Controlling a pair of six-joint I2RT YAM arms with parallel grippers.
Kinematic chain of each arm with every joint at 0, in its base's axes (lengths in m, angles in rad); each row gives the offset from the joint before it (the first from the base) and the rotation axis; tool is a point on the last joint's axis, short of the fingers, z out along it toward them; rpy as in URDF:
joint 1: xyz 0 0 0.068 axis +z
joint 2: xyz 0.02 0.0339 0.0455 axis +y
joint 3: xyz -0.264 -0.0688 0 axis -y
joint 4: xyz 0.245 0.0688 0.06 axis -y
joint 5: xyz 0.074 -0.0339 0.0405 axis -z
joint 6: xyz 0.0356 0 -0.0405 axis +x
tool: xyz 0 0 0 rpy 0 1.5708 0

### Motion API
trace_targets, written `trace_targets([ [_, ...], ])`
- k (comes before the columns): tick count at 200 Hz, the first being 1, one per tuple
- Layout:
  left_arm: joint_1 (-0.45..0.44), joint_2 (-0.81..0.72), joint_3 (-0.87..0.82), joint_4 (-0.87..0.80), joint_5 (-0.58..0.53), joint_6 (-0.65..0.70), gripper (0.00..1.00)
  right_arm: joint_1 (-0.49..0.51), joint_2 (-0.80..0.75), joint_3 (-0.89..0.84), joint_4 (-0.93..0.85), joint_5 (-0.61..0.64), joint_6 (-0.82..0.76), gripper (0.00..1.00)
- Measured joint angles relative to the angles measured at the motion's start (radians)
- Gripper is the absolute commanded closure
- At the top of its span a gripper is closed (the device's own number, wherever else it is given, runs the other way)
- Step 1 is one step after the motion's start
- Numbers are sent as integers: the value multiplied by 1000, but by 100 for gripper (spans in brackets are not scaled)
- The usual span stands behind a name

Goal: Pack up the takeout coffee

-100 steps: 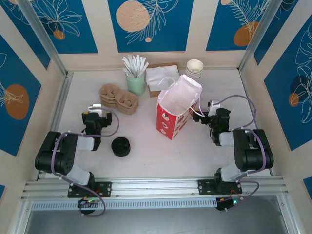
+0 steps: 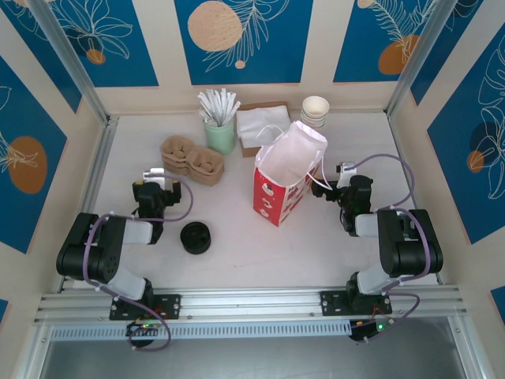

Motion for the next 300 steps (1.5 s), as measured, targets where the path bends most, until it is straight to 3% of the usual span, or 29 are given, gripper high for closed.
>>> trace_targets([
  [83,-1,-34,-21,5,10,7,1,-11,-25,-13,6,11,12,1],
  [125,-1,-351,1,-225,-40,-6,1,-53,-192,-25,-83,71,55,1],
  [159,-2,-580,137,-512,-100,-99,1,-66,-288,41,-282,155,84,1],
  [189,-3,-625,352,-837,-135,-246,1,-111,-343,248,-594,212,218,1],
  [223,-3,-578,548,-1098,-97,-369,1,-230,-316,609,-938,97,428,1],
  [248,-3,-545,605,-1216,-7,-416,1,-194,-221,854,-1130,15,467,0],
  [300,-3,-465,667,-1355,233,-426,1,-85,99,1316,-1468,-34,467,16],
])
